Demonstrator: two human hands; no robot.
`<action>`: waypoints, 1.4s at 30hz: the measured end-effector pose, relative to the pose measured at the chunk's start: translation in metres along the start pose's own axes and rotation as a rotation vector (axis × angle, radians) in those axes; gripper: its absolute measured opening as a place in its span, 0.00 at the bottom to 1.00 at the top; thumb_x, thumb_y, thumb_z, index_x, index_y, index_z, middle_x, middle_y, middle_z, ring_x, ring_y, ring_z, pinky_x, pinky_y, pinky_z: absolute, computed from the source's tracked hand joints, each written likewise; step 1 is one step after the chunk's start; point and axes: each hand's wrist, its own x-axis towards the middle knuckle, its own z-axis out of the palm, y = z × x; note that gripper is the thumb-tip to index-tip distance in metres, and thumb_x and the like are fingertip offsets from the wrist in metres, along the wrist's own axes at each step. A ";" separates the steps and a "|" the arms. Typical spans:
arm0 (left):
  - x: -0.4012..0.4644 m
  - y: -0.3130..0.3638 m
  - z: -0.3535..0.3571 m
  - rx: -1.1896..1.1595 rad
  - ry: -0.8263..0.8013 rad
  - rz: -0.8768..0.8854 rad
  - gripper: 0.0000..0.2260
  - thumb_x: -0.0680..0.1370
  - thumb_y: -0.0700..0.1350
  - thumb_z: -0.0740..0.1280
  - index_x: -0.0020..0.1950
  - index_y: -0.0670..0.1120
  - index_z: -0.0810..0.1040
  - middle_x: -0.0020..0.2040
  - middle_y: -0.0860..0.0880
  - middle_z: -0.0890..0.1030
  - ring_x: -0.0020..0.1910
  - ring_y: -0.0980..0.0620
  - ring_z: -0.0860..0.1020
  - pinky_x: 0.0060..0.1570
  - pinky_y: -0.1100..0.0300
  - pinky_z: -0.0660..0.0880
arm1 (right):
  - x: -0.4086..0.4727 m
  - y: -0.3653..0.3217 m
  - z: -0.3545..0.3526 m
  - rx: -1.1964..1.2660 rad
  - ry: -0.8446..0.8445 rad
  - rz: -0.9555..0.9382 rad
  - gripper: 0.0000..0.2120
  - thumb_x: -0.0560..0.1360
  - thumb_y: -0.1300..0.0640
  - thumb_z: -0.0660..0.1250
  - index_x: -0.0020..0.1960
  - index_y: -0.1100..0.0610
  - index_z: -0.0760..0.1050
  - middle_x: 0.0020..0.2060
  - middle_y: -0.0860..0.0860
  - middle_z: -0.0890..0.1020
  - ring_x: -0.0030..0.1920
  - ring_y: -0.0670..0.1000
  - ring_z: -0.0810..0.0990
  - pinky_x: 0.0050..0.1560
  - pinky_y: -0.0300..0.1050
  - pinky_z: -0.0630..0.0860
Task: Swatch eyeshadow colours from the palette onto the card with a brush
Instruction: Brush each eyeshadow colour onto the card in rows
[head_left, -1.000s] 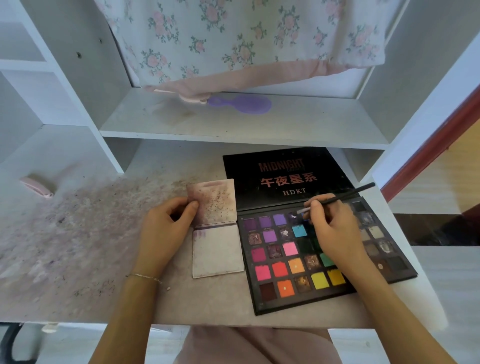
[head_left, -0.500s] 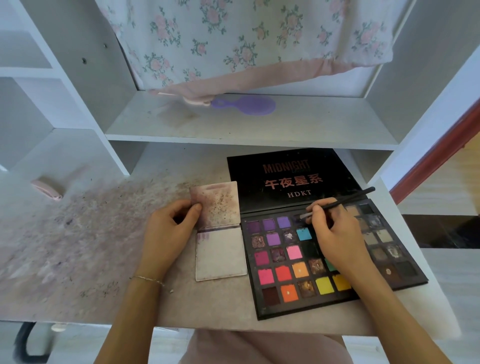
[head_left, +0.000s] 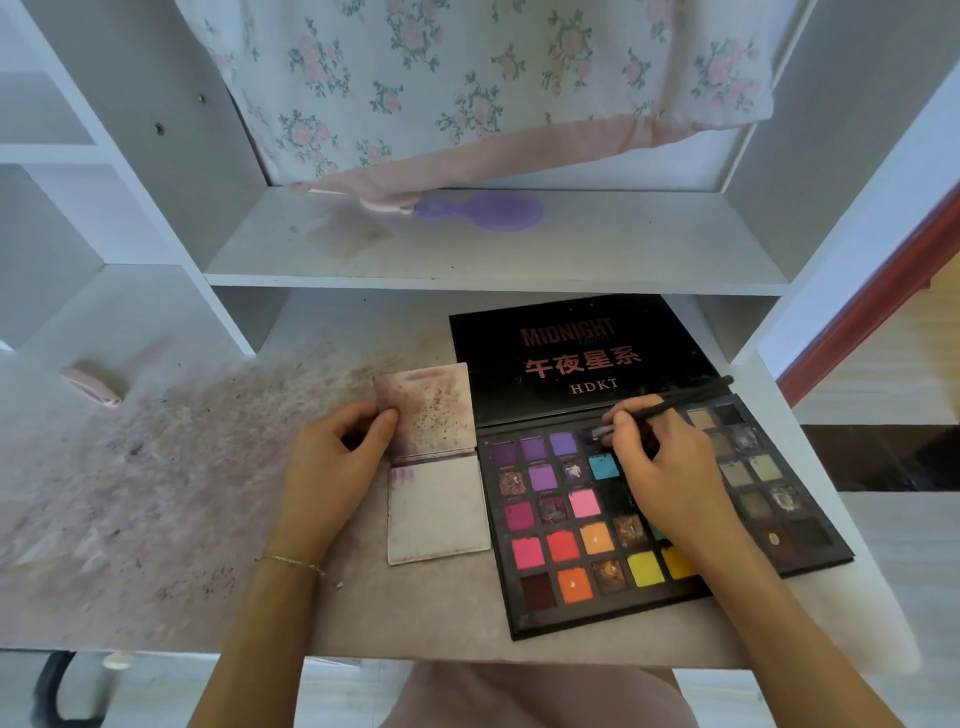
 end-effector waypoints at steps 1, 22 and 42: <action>0.000 0.000 0.000 -0.001 -0.002 -0.001 0.07 0.75 0.41 0.66 0.42 0.52 0.79 0.37 0.58 0.81 0.36 0.66 0.77 0.37 0.75 0.71 | 0.000 0.000 0.000 -0.013 -0.017 0.000 0.13 0.77 0.60 0.59 0.39 0.44 0.68 0.34 0.45 0.78 0.38 0.42 0.78 0.35 0.31 0.73; -0.001 0.005 -0.001 0.025 -0.016 -0.015 0.06 0.75 0.41 0.65 0.43 0.51 0.80 0.38 0.57 0.81 0.37 0.65 0.77 0.38 0.73 0.73 | 0.000 -0.030 0.011 0.416 -0.031 0.046 0.06 0.75 0.64 0.63 0.42 0.53 0.71 0.34 0.45 0.81 0.36 0.42 0.81 0.37 0.31 0.75; -0.001 0.005 -0.002 0.002 -0.005 0.006 0.13 0.73 0.40 0.68 0.40 0.59 0.78 0.36 0.59 0.81 0.38 0.60 0.78 0.39 0.68 0.75 | 0.000 -0.055 0.075 0.237 -0.353 -0.014 0.05 0.74 0.58 0.64 0.40 0.52 0.73 0.36 0.54 0.81 0.39 0.54 0.79 0.43 0.53 0.76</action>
